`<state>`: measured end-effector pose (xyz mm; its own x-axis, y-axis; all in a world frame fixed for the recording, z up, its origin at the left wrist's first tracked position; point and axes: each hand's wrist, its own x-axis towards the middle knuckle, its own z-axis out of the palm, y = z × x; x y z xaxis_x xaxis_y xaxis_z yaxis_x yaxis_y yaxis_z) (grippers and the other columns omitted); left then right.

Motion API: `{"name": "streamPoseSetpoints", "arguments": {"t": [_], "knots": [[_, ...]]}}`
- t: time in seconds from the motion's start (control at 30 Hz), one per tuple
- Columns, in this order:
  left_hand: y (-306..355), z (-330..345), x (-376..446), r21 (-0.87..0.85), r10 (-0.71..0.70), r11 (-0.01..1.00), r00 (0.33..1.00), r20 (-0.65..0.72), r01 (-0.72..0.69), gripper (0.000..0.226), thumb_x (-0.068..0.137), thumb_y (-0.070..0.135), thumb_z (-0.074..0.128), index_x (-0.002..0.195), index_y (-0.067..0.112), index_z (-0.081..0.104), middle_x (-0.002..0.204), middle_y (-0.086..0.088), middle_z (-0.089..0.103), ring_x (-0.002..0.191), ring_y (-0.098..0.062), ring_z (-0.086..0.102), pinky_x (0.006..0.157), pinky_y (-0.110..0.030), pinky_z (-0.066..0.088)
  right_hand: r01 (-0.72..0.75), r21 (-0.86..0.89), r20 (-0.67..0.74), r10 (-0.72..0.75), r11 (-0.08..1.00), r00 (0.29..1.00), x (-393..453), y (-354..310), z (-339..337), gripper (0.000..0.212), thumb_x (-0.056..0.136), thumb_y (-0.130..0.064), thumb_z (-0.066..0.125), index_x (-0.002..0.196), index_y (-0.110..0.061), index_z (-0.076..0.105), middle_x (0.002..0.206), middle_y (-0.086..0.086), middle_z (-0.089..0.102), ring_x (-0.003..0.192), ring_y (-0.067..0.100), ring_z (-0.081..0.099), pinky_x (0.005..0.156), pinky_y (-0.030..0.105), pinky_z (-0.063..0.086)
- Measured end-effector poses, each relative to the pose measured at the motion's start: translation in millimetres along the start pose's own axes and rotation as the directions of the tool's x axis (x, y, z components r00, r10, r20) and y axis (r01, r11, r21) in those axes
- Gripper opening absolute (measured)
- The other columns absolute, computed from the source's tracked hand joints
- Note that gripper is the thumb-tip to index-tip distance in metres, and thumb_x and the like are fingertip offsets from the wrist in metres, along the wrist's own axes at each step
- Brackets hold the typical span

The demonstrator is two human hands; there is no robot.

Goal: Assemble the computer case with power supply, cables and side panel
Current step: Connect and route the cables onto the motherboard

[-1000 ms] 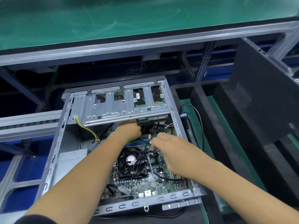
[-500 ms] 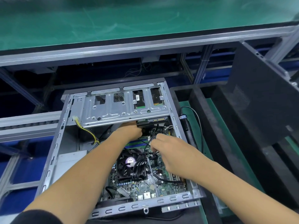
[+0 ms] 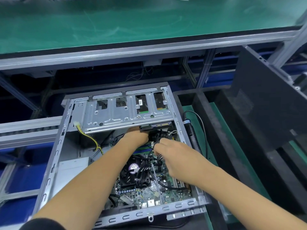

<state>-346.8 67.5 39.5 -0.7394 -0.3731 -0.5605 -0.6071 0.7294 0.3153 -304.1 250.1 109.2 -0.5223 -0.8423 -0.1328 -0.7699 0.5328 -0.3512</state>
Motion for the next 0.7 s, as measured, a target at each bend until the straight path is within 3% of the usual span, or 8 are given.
{"name": "streamPoseSetpoints", "arguments": {"t": [0.07,0.13,0.2,0.27,0.37,0.57,0.63,0.7], "knots": [[-9,3,6,-0.024,0.032,0.999,0.999,-0.041,-0.033,0.034,0.095,0.011,0.036,0.063,0.017,0.026,0.061,-0.001,0.029,0.053,-0.013,0.025,0.058,-0.026,0.030,-0.006,0.000,0.000,0.006,1.000,1.000,0,-1,-1,0.035,0.084,0.009,0.049,0.111,-0.014,0.053,0.107,0.000,0.048,0.088,0.018,0.050,0.073,0.032,0.047],[-9,-1,1,0.101,0.085,0.991,0.996,0.011,-0.086,0.034,0.096,0.012,0.036,0.063,0.017,0.026,0.060,-0.001,0.027,0.053,-0.013,0.022,0.052,-0.025,0.024,-0.013,0.004,-0.007,0.013,1.000,1.000,0,0,-2,0.036,0.084,0.008,0.049,0.111,-0.015,0.053,0.107,-0.001,0.048,0.089,0.018,0.050,0.072,0.031,0.046],[-13,0,5,0.110,0.140,0.984,0.990,0.007,-0.140,0.031,0.097,0.016,0.037,0.066,0.015,0.037,0.064,-0.004,0.040,0.056,-0.015,0.030,0.054,-0.026,0.028,-0.024,0.013,-0.005,0.024,1.000,1.000,0,0,-1,0.037,0.085,0.008,0.049,0.113,-0.015,0.053,0.107,-0.001,0.047,0.088,0.017,0.049,0.071,0.030,0.045],[-12,-6,0,0.124,0.147,0.980,0.988,0.055,-0.152,0.029,0.100,0.021,0.036,0.088,0.005,0.057,0.093,-0.013,0.062,0.074,-0.023,0.050,0.067,-0.031,0.039,-0.030,0.013,-0.003,0.030,0.999,1.000,1,0,-1,0.038,0.084,0.008,0.049,0.114,-0.015,0.053,0.107,-0.001,0.047,0.087,0.017,0.049,0.072,0.032,0.047],[-14,-13,-1,0.156,0.158,0.972,0.978,0.136,-0.178,0.038,0.102,0.024,0.033,0.110,-0.002,0.058,0.120,-0.015,0.062,0.099,-0.029,0.054,0.077,-0.031,0.038,-0.038,0.013,0.007,0.038,0.999,0.999,2,1,-1,0.039,0.085,0.007,0.050,0.116,-0.015,0.053,0.108,-0.001,0.047,0.086,0.017,0.049,0.072,0.034,0.048],[-18,-14,2,0.216,0.151,0.959,0.977,0.151,-0.182,0.031,0.097,0.024,0.039,0.069,0.014,0.047,0.070,-0.002,0.048,0.061,-0.015,0.040,0.054,-0.026,0.031,-0.132,0.202,-0.008,0.137,0.970,0.991,5,2,-6,0.050,0.093,0.004,0.051,0.135,-0.024,0.046,0.112,-0.006,0.045,0.081,0.007,0.055,0.063,0.023,0.045],[-18,-12,2,0.187,0.145,0.968,0.981,0.129,-0.168,0.027,0.096,0.024,0.041,0.073,0.014,0.050,0.067,-0.001,0.045,0.064,-0.019,0.042,0.057,-0.029,0.033,-0.240,0.458,-0.033,0.286,0.856,0.958,10,-1,-11,0.048,0.099,-0.004,0.052,0.139,-0.028,0.040,0.099,-0.005,0.054,0.076,0.000,0.059,0.058,0.016,0.045],[-19,-11,3,0.171,0.142,0.973,0.985,0.100,-0.158,0.025,0.095,0.024,0.043,0.072,0.016,0.049,0.067,0.000,0.042,0.075,-0.022,0.044,0.059,-0.028,0.034,-0.328,0.702,-0.020,0.478,0.632,0.878,20,-5,-15,0.033,0.099,-0.011,0.057,0.128,-0.023,0.048,0.094,0.000,0.061,0.076,0.005,0.059,0.058,0.015,0.041]]}}
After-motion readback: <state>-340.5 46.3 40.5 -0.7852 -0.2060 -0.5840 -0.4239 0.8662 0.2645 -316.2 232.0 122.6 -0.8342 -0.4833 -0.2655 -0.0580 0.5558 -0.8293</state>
